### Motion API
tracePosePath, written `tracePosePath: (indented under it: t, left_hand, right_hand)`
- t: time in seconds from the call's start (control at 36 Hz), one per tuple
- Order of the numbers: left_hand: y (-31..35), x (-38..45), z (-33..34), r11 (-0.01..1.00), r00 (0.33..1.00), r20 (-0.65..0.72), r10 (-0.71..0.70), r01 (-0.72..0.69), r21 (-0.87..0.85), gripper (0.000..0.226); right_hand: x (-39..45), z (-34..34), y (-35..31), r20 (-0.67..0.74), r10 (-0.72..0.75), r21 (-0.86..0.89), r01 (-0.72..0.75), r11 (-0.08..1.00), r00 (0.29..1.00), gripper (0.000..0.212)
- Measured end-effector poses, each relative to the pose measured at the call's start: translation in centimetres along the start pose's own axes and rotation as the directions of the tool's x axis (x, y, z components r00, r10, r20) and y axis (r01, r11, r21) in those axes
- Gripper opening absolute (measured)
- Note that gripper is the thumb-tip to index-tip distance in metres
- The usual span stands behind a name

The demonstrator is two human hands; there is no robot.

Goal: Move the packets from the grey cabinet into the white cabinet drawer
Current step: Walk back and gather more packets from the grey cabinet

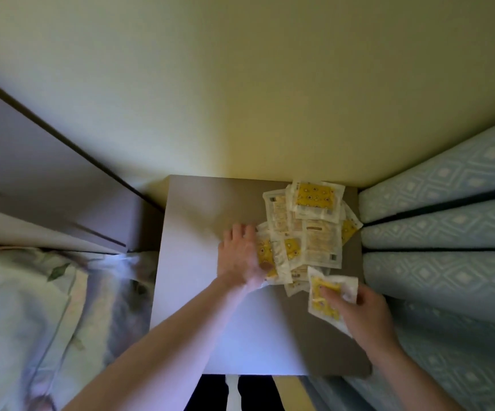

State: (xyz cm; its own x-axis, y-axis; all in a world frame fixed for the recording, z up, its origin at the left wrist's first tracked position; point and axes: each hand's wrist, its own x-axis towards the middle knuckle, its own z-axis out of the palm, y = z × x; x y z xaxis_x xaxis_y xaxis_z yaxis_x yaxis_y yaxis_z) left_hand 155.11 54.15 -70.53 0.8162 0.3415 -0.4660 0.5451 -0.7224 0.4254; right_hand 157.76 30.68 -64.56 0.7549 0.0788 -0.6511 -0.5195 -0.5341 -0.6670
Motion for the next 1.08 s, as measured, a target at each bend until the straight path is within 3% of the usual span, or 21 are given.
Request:
tracePosePath:
  t: [0.11, 0.19, 0.25, 0.31, 0.39, 0.5, 0.56, 0.61, 0.67, 0.72, 0.81, 0.92, 1.08]
  left_hand:
    - [-0.7, 0.2, 0.2, 0.994, 0.995, 0.029, -0.100, 0.101, -0.046, 0.081]
    - [-1.3, -0.1, -0.5, 0.979, 0.979, 0.100, -0.180, 0.189, -0.081, 0.057]
    - [-1.9, -0.4, -0.9, 0.957, 0.966, 0.150, -0.209, 0.233, -0.172, 0.042]
    - [-2.6, -0.4, -1.2, 0.911, 0.959, 0.189, -0.211, 0.263, -0.318, 0.045]
    - [-2.0, -0.2, -2.7, 0.860, 0.977, 0.148, -0.155, 0.208, -0.466, 0.059]
    - [1.1, 1.7, -5.5, 0.865, 0.998, 0.065, -0.024, 0.053, -0.499, 0.032]
    - [2.6, 3.4, -5.9, 0.863, 0.997, 0.076, 0.021, 0.020, -0.504, 0.040]
    - [4.2, 4.9, -5.7, 0.899, 0.995, 0.089, 0.053, -0.009, -0.438, 0.053]
    - [5.8, 6.1, -5.5, 0.959, 0.980, 0.056, 0.190, -0.173, -0.227, 0.044]
    - [7.2, 6.8, -5.1, 0.938, 0.934, 0.091, 0.345, -0.346, -0.007, 0.040]
    - [8.9, 7.8, -4.1, 0.874, 0.881, 0.225, 0.417, -0.456, 0.165, 0.042]
    - [9.8, 8.6, -2.5, 0.826, 0.848, 0.292, 0.443, -0.512, 0.234, 0.039]
    - [8.7, 8.6, -1.2, 0.814, 0.842, 0.216, 0.494, -0.535, 0.224, 0.029]
  right_hand:
    - [2.8, -0.7, -1.1, -0.079, 0.019, 0.128, -0.009, 0.992, 0.997, 0.018]
    - [5.0, -0.5, -1.4, -0.099, 0.050, 0.189, -0.031, 0.981, 0.994, 0.017]
    - [6.2, -0.2, -1.5, -0.095, 0.062, 0.191, -0.043, 0.981, 0.994, 0.017]
    - [7.1, 0.2, -1.5, -0.084, 0.066, 0.182, -0.049, 0.982, 0.994, 0.017]
    - [7.9, 0.7, -1.6, -0.098, 0.077, 0.119, -0.065, 0.991, 0.992, 0.021]
    - [7.8, 0.8, -1.6, -0.113, 0.075, 0.076, -0.066, 0.995, 0.991, 0.028]
    - [7.4, 0.6, -1.5, -0.103, 0.073, 0.103, -0.062, 0.993, 0.992, 0.023]
    - [6.9, 0.2, -1.3, -0.086, 0.080, 0.130, -0.068, 0.989, 0.993, 0.024]
    - [6.5, -0.5, -0.8, -0.068, 0.099, 0.141, -0.089, 0.986, 0.993, 0.027]
    - [6.4, -1.2, -0.1, -0.056, 0.121, 0.139, -0.112, 0.984, 0.991, 0.026]
    - [6.2, -2.3, 1.2, -0.075, 0.143, 0.130, -0.133, 0.983, 0.987, 0.018]
    - [6.1, -3.8, 2.5, -0.160, 0.139, 0.092, -0.126, 0.988, 0.977, 0.007]
    - [5.6, -5.1, 3.0, -0.260, 0.115, 0.099, -0.092, 0.991, 0.959, 0.014]
